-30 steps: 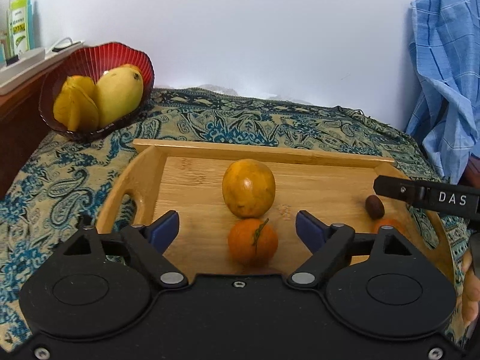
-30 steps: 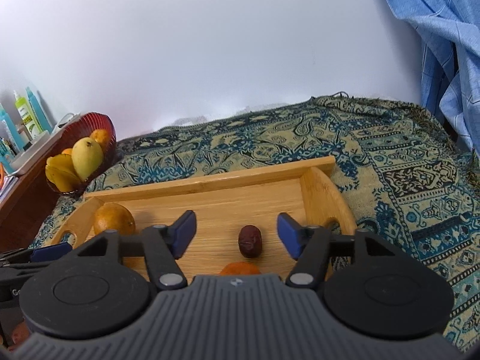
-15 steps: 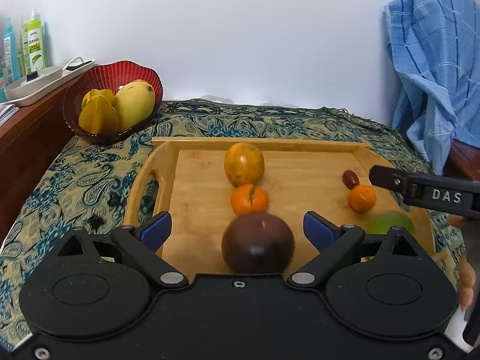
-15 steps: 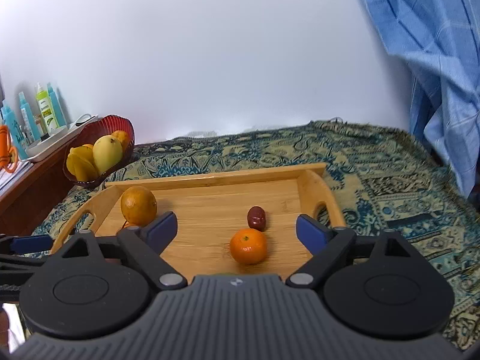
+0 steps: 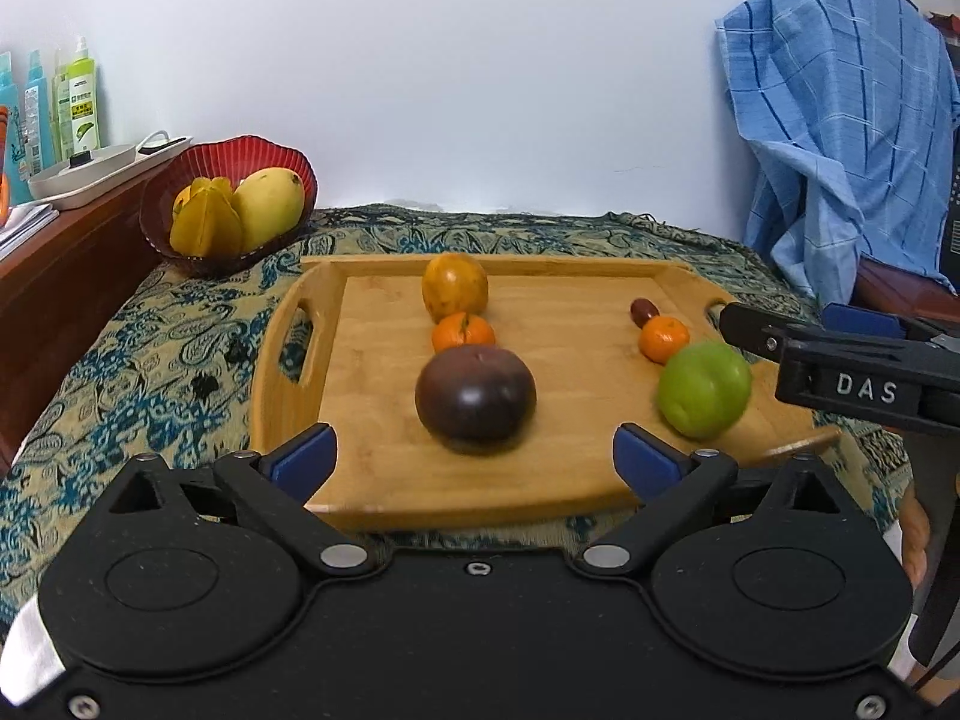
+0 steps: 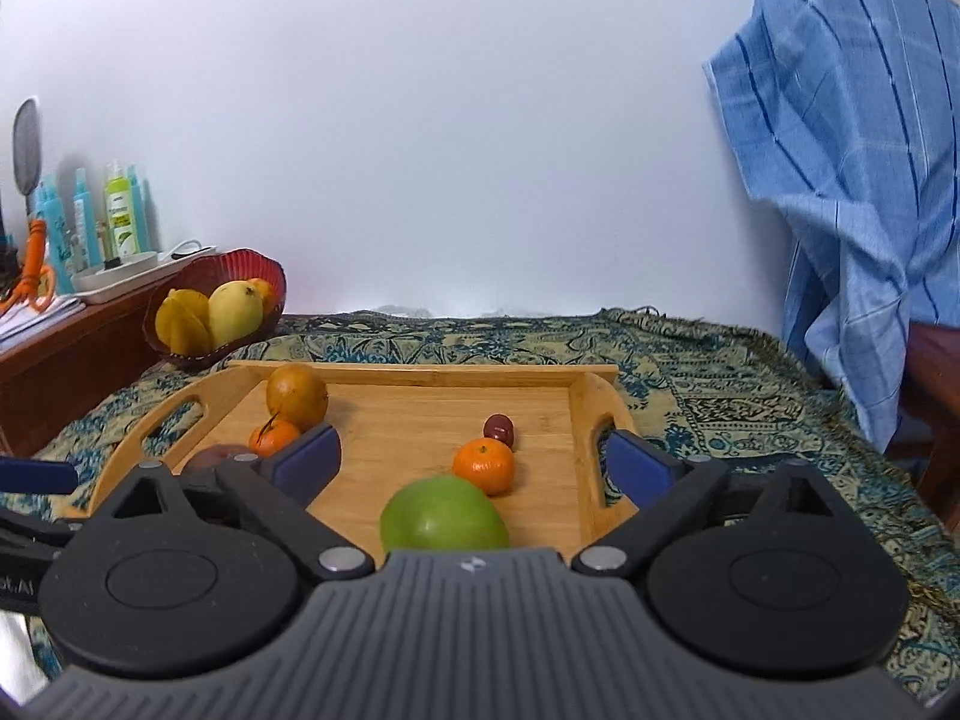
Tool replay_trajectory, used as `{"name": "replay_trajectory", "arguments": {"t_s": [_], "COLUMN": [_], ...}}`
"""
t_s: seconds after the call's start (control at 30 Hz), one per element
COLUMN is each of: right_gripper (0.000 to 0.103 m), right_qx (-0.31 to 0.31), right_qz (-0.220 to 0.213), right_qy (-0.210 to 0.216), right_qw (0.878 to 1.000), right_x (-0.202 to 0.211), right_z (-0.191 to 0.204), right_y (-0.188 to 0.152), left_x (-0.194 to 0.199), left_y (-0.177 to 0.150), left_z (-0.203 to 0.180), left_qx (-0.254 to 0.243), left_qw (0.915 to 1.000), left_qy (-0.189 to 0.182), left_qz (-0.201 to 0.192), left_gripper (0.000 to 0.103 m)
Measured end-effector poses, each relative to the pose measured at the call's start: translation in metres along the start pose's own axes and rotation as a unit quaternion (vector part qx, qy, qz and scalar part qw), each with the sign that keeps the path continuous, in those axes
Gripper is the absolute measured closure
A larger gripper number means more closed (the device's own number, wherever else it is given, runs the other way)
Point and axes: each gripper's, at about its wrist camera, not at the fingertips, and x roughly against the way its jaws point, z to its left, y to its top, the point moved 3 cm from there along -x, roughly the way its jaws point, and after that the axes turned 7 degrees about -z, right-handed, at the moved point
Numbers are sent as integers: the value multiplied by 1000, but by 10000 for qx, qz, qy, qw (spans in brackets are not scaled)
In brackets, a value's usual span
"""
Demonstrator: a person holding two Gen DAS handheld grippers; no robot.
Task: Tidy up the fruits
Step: 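Withdraw both tools from the tray back toward the towel, then grasp a mandarin with the left tool while the right tool grasps another red date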
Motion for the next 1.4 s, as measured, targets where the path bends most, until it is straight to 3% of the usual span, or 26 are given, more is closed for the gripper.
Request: {"name": "replay_trajectory", "arguments": {"t_s": [0.37, 0.77, 1.0, 1.2, 1.4], "right_gripper": [0, 0, 0, 3, 14], "right_qx": [577, 226, 209, 222, 366], "right_qz": [-179, 109, 239, 366, 408], "right_qy": [-137, -562, -574, -570, -499], "right_qw": [9981, 9981, 9978, 9975, 9972], "right_x": [51, 79, 85, 89, 90], "right_z": [15, 8, 13, 18, 23], "right_y": [-34, -71, -88, -101, -107], "left_x": [22, 46, 55, 59, 62], "left_y": [-33, -65, -82, -92, -97], "left_z": [1, -10, -17, -20, -24], "left_qx": [172, -103, -340, -396, -319], "left_qw": [9998, 9997, 9991, 9988, 9986], "left_qy": [48, -19, -32, -162, -394], "left_qz": [11, -233, -265, -227, -127], "left_gripper": [3, 1, 1, 2, 8]}}
